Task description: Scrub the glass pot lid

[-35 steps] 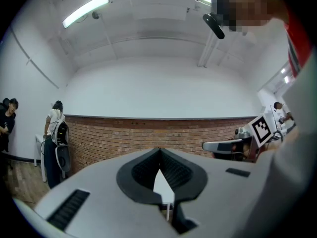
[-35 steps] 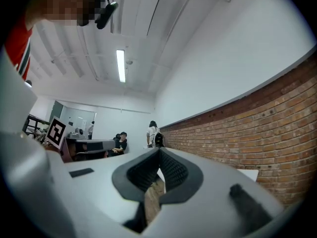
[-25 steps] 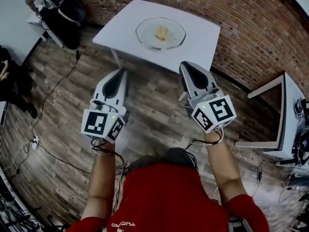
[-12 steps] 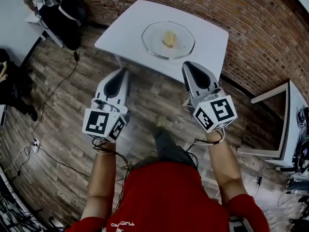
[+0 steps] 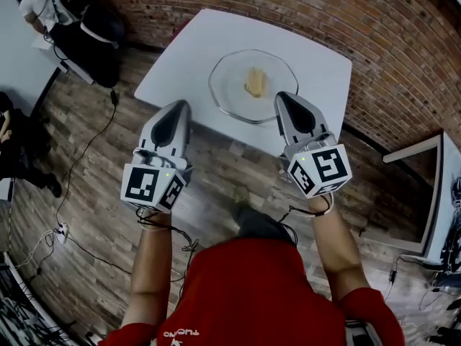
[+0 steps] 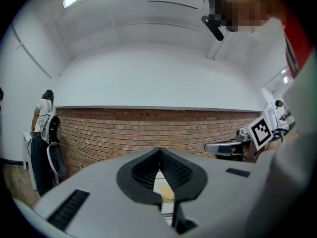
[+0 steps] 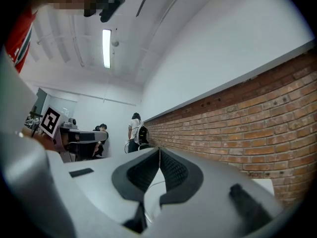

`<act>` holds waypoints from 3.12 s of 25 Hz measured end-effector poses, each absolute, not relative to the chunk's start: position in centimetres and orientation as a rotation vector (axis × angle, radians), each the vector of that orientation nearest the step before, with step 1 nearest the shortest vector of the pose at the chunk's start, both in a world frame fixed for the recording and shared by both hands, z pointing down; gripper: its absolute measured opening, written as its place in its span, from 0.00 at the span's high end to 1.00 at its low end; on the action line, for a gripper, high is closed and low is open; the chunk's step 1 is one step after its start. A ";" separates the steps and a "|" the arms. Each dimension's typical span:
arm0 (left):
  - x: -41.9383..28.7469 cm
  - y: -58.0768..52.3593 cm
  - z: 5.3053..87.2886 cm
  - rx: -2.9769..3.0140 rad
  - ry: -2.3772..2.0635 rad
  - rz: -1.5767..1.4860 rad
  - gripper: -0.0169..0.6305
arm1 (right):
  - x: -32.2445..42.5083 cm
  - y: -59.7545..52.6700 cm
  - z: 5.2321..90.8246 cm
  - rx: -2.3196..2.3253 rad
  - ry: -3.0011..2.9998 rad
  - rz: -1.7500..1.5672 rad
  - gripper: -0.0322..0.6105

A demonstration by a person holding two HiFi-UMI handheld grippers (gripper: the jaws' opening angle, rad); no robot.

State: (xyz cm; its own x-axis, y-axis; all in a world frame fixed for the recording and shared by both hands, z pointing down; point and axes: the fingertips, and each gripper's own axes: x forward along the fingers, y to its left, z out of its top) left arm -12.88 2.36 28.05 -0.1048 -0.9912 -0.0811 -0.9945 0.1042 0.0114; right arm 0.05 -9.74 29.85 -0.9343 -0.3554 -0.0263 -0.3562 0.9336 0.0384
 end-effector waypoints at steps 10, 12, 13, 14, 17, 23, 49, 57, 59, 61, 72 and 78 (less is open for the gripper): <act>-18.6 -8.1 28.2 -2.103 2.273 0.078 0.95 | -6.4 -18.9 30.3 -0.586 3.092 0.085 0.90; -19.7 -9.3 28.3 -2.117 2.270 0.074 0.95 | -7.4 -19.8 30.3 -0.597 3.103 0.096 0.90; -20.1 -9.9 28.4 -2.126 2.268 0.070 0.95 | -7.8 -20.2 30.3 -0.602 3.108 0.106 0.90; -20.6 -10.6 28.5 -2.134 2.264 0.068 0.95 | -8.3 -20.7 30.2 -0.609 3.112 0.117 0.90; -22.0 -12.7 28.9 -2.171 2.248 0.071 0.95 | -9.5 -22.3 30.3 -0.639 3.111 0.138 0.90; -25.3 -16.7 30.9 -2.273 2.194 0.043 0.95 | -11.9 -24.4 31.3 -0.768 3.112 0.167 0.90; -29.6 -27.7 48.1 -3.195 1.818 -0.416 0.70 | -14.0 -28.6 46.7 -1.683 3.205 -0.552 0.72; -28.4 -26.5 52.8 -3.357 1.923 -0.547 0.68 | -13.0 -27.7 52.2 -1.729 3.336 -0.782 0.71; -28.3 -26.2 53.4 -3.392 1.940 -0.563 0.68 | -13.1 -27.6 52.9 -1.725 3.357 -0.820 0.71; -28.2 -26.0 54.0 -3.415 1.947 -0.581 0.68 | -13.4 -27.6 53.4 -1.713 3.378 -0.836 0.71; -27.3 -25.9 54.4 -3.444 1.971 -0.570 0.78 | -13.5 -27.2 54.5 -1.713 3.471 -0.794 0.85; -27.3 -25.8 54.5 -3.425 2.046 -0.557 0.80 | -13.8 -27.8 52.9 -1.702 3.418 -0.814 0.87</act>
